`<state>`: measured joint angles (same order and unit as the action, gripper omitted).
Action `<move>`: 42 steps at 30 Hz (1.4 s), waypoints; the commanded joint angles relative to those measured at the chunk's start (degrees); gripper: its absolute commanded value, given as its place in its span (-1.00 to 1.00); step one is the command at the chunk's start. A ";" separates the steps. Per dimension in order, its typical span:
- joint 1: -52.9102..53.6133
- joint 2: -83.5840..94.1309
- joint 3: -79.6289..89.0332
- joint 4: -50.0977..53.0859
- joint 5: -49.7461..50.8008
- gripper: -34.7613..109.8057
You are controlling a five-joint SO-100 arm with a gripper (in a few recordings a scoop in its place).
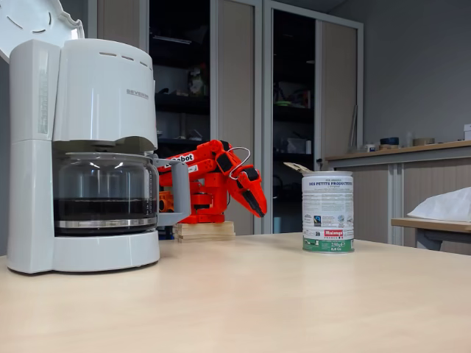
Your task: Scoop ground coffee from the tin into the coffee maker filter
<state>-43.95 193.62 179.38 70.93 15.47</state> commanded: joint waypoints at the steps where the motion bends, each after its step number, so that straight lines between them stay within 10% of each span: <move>1: -0.62 0.70 0.53 0.70 0.53 -0.52; 28: 2.20 1.41 -0.09 -12.04 4.75 -0.52; 42: 2.90 1.41 -14.68 0.53 5.01 -0.52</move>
<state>-41.13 194.06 170.33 67.41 19.69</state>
